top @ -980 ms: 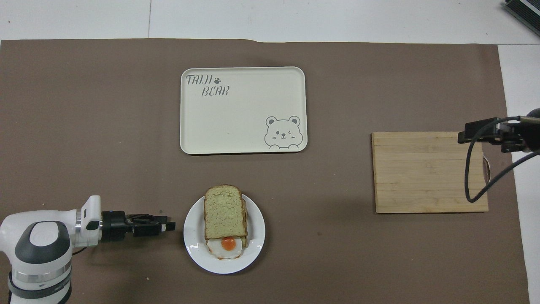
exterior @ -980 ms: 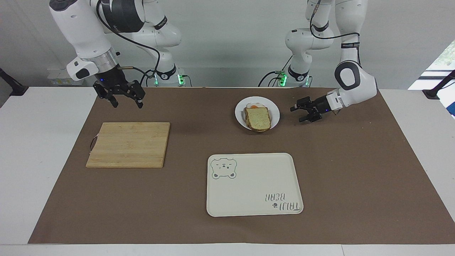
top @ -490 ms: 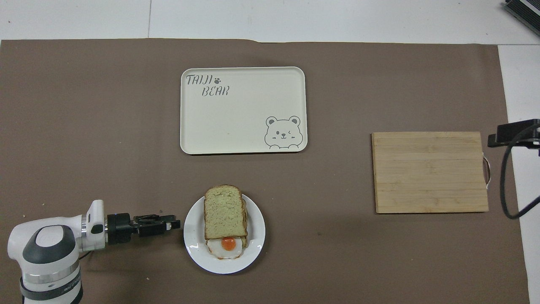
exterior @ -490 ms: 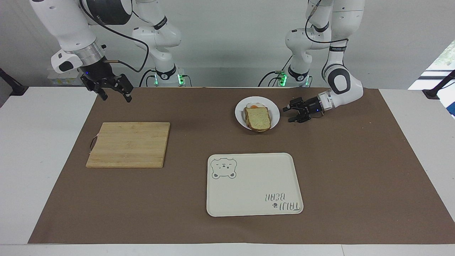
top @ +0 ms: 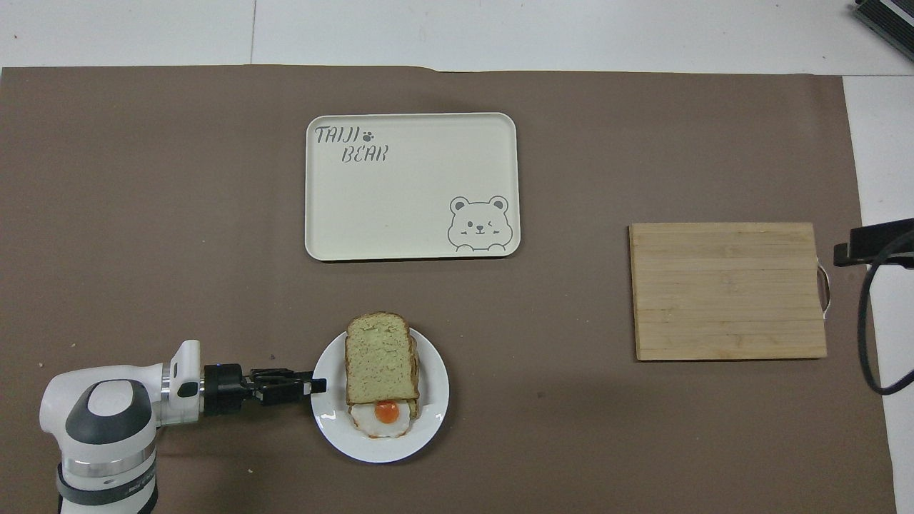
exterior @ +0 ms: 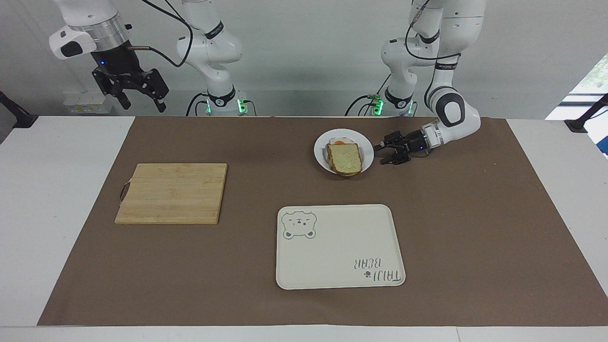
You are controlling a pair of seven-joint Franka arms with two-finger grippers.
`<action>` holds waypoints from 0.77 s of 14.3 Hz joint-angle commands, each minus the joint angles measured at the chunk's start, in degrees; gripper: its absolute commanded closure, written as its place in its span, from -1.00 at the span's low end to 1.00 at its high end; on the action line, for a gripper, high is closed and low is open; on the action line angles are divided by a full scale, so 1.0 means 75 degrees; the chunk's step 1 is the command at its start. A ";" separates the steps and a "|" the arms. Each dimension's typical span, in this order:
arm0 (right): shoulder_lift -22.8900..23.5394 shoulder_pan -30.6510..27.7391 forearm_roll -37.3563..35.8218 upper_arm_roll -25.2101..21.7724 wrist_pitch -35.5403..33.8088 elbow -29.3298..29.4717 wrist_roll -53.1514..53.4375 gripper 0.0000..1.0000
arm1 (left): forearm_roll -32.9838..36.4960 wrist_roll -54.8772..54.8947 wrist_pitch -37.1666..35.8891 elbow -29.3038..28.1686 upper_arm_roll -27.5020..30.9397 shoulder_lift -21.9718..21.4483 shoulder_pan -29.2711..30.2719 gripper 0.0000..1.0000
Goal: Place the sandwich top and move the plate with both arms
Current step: 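Grip the plate rim with the left gripper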
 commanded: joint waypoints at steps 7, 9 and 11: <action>-0.0065 0.0051 -0.0417 0.0141 -0.0382 -0.0019 -0.0447 -1.00 | -0.0199 -0.0619 0.0132 -0.0182 0.0065 -0.0071 -0.0802 1.00; -0.0100 0.0051 -0.0417 0.0141 -0.0302 -0.0054 -0.0601 -1.00 | -0.0210 -0.0619 0.0096 -0.0136 0.0065 -0.0037 -0.0661 1.00; -0.0112 0.0051 -0.0417 0.0152 -0.0289 -0.0065 -0.0613 -1.00 | -0.0210 -0.0619 0.0201 -0.0065 0.0077 -0.0013 -0.0544 1.00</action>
